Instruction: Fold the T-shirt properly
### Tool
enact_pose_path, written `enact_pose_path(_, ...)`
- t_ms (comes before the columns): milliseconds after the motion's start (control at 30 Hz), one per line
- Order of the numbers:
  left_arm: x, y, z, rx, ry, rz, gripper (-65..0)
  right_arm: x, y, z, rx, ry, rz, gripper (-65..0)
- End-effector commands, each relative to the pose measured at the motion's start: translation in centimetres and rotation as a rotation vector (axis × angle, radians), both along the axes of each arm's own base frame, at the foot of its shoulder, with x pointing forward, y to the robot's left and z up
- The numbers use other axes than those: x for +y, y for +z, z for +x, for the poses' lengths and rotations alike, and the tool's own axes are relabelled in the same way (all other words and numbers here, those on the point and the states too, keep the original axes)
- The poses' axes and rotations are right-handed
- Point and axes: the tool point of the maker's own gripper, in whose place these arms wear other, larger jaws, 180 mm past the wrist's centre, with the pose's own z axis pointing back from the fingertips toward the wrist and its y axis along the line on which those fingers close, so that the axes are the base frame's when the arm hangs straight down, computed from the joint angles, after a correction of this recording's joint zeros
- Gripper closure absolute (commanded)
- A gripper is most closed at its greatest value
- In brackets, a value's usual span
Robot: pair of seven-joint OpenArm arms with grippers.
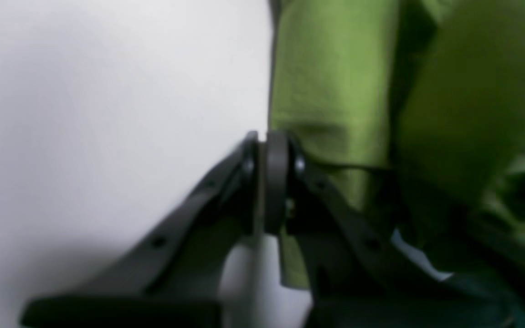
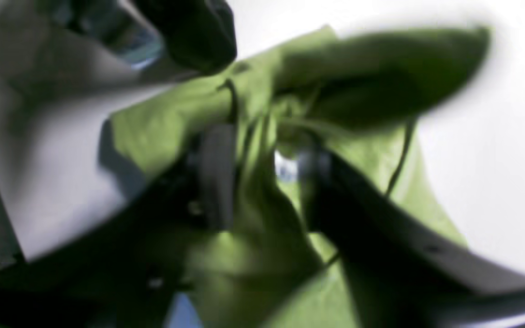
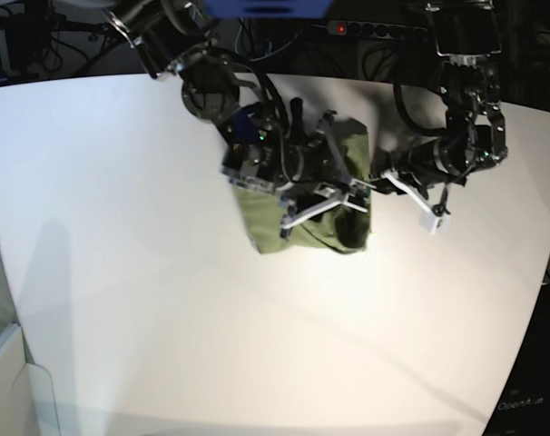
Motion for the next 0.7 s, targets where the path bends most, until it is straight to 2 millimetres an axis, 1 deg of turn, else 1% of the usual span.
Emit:
enact_pose_path(0,0.3,1.2,1.0,-0.044,0.000,0.000,-2.6,0.9,1.6,0.7,-0.033,0.000,0.046,-29.3)
enact_pose_path(33,0.3,1.1,0.9,-0.042,0.000,0.000,-2.6,0.9,1.6,0.7,-0.033,0.000,0.046,-32.1)
enact_pose_path(100,0.4,1.1,0.9,-0.041,-0.002,0.004,-2.6,0.9,1.6,0.7,-0.032,0.000,0.048,-34.5)
enact_pose_path(200,1.6,1.2,0.8,-0.043,-0.006,0.031,-2.6,0.7,1.8,0.7,-0.037,-0.003,0.047,-34.5)
enact_pose_path(267,2.1,1.2,0.8,-0.043,-0.007,0.041,-2.6,0.7,1.9,0.0,-0.032,-0.009,0.061,-34.5)
enact_pose_path(400,4.0,1.5,0.9,-0.049,0.016,0.069,-2.6,1.1,4.0,-1.3,-0.064,-0.007,0.119,-34.4)
enact_pose_path(467,4.9,1.6,0.9,-0.051,0.040,0.074,-2.6,1.2,4.7,-1.6,-0.075,-0.009,0.135,-34.4)
enact_pose_path(500,5.4,1.5,0.6,-0.045,0.052,0.080,-2.6,0.9,4.8,-1.6,-0.079,-0.014,0.137,-34.2)
enact_pose_path(533,6.2,1.4,0.3,-0.038,0.056,0.096,-2.6,0.7,4.6,-1.5,-0.079,-0.015,0.129,-34.2)
enact_pose_path(600,6.8,1.4,0.0,-0.034,0.055,0.112,-2.6,-0.1,4.1,-1.6,-0.081,-0.013,0.107,-34.2)
enact_pose_path(667,7.0,1.3,-0.1,-0.031,0.054,0.115,-2.6,-0.7,3.7,-1.5,-0.082,-0.013,0.087,-34.1)
